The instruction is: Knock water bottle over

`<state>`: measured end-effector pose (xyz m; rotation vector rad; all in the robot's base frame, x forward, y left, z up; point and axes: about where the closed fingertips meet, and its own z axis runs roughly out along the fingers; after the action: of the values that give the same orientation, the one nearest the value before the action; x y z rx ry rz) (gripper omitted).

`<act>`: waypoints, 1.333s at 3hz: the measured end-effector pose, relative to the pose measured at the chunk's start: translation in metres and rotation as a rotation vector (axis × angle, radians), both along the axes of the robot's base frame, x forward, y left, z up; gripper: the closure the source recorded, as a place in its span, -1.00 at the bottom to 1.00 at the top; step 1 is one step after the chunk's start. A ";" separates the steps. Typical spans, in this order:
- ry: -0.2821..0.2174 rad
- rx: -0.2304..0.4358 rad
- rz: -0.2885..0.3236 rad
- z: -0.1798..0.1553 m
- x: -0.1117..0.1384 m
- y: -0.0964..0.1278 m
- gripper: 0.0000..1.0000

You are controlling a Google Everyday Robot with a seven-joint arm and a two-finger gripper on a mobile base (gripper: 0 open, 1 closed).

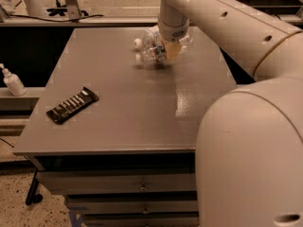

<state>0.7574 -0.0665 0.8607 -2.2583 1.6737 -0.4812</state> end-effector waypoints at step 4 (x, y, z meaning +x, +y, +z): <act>0.105 0.101 -0.018 0.006 -0.028 -0.051 -1.00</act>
Offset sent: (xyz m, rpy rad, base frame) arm -0.0053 0.0004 0.0091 -0.0006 -0.0035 0.0169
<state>0.7296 -0.1180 0.8671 -2.2323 1.7289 -0.2795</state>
